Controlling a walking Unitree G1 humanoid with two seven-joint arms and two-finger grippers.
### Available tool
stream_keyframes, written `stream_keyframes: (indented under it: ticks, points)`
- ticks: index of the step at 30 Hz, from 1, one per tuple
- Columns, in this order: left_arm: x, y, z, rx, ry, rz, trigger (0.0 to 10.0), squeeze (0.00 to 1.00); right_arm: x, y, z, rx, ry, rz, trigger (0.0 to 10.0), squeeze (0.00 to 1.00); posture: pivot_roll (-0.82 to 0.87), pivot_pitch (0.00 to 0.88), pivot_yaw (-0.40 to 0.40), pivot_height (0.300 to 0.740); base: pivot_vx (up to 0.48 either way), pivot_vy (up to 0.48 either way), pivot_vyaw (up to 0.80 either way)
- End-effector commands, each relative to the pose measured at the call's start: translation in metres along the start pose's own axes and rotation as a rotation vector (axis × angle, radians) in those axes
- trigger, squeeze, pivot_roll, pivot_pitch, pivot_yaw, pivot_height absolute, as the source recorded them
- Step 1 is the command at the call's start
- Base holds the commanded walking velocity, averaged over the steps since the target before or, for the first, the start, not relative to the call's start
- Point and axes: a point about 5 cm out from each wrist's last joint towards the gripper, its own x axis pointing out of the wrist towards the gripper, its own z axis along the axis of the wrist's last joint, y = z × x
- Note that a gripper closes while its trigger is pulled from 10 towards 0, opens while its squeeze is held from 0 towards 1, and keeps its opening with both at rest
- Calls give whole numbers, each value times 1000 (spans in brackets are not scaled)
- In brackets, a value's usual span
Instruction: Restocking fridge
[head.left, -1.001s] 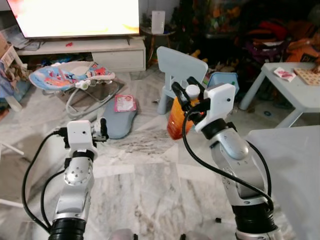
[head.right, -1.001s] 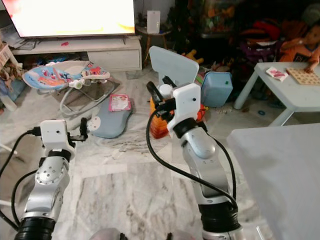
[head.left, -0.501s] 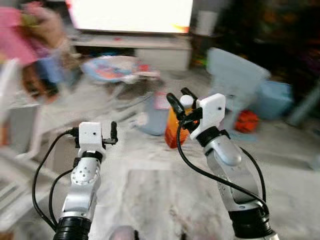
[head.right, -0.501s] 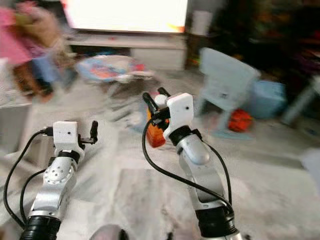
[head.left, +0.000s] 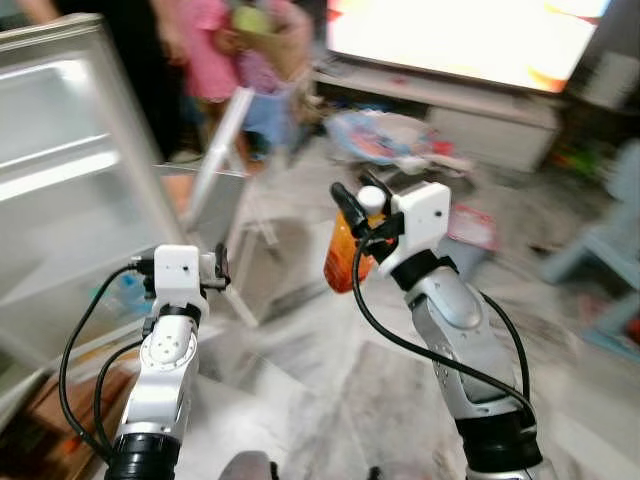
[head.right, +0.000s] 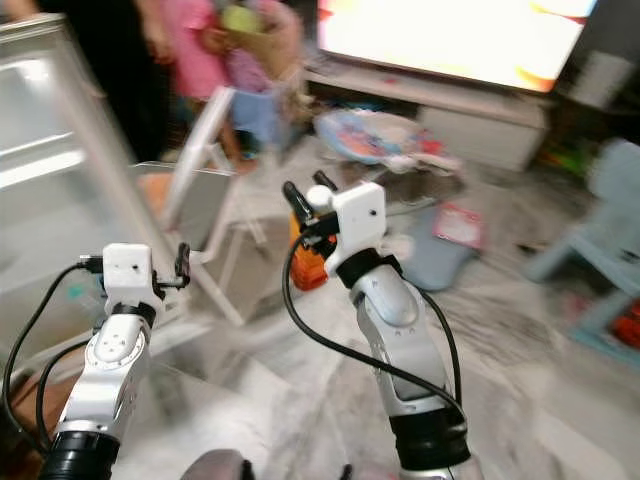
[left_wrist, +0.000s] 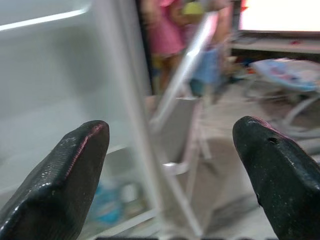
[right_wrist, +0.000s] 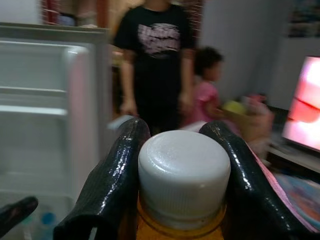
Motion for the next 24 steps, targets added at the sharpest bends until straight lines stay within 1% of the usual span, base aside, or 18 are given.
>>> stream_keyframes:
  ticks: [1, 6, 8, 19, 22, 24]
  points:
    - [0, -7, 3, 14, -16, -25, 10000, 0, -3, -7, 4, -12, -20, -19, 10000, 0, 31, 18, 1, 740, 0, 0, 800]
    - [0, -7, 3, 20, -19, -23, 10000, 0, -4, -6, 4, -11, -21, -17, 10000, 0, 27, 21, 1, 740, 0, 0, 800]
    - [0, -7, 4, 33, -17, -12, 10000, 0, -4, -6, 4, -10, -21, -19, 10000, 0, 27, 21, 1, 740, 0, 0, 406]
    - [1, -7, 2, 16, -7, -32, 10000, 0, -4, -7, 3, -6, -15, -18, 10000, 0, 26, 23, 1, 740, 0, 0, 0]
    - [1, -7, 2, 16, -5, -34, 10000, 0, -4, -6, 3, -12, -16, -12, 10000, 0, 27, 21, 0, 740, 0, 0, 442]
    - [2, -7, 2, 15, -3, -29, 10000, 0, -3, -6, 3, -11, -18, -10, 10000, 0, 33, 24, -3, 740, 0, 0, 800]
